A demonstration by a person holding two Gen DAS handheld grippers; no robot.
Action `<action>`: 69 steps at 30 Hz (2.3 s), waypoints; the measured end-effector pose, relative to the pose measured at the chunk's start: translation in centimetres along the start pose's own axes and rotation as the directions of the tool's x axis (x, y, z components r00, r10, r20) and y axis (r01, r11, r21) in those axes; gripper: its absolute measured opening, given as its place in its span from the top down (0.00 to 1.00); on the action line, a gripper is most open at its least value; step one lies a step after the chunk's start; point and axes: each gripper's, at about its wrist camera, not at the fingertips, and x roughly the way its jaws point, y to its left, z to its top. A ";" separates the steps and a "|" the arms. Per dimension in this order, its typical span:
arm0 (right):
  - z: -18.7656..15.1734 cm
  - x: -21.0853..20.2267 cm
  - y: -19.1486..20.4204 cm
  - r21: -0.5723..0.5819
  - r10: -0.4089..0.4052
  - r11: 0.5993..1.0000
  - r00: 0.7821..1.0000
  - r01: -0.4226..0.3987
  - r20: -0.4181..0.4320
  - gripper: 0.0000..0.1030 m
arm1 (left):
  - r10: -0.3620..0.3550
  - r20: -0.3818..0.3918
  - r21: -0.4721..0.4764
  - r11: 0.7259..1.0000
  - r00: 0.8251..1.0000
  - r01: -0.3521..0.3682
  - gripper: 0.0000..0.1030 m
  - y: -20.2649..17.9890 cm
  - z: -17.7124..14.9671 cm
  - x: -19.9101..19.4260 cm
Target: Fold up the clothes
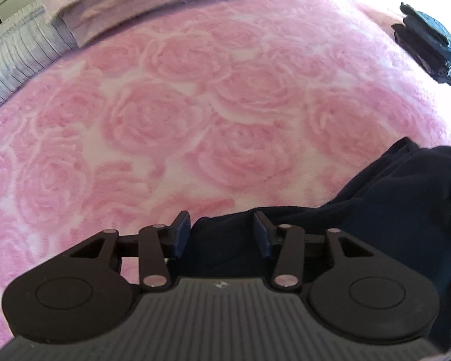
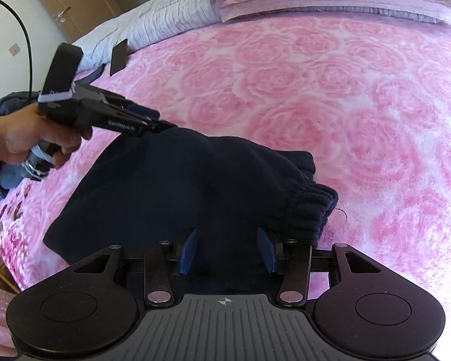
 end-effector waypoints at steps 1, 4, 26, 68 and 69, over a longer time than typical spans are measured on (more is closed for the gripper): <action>0.2 -0.4 0.2 0.001 -0.007 1.000 1.000 0.007 -0.004 0.53 | 0.011 0.009 -0.003 1.000 1.000 -0.011 0.62 0.0 -0.2 -1.1; 0.2 -1.9 1.0 -0.005 -0.023 1.000 1.000 0.023 0.009 0.53 | 0.014 0.028 -0.036 0.999 1.000 -0.013 0.64 0.3 -1.2 -4.3; -2.4 -4.5 8.4 0.069 -0.221 0.973 0.975 0.220 0.005 0.53 | -0.044 -0.061 0.102 0.994 0.997 0.050 0.65 0.4 -3.7 -5.7; -8.6 1.9 8.5 -0.855 -0.308 0.476 0.950 0.208 0.060 0.63 | 0.216 0.273 0.790 0.505 0.938 -0.346 0.19 -20.3 -20.7 -8.3; -8.8 1.8 8.5 -0.853 -0.311 0.475 0.948 0.214 0.065 0.63 | 0.220 0.285 0.797 0.487 0.933 -0.358 0.18 -20.4 -20.8 -7.8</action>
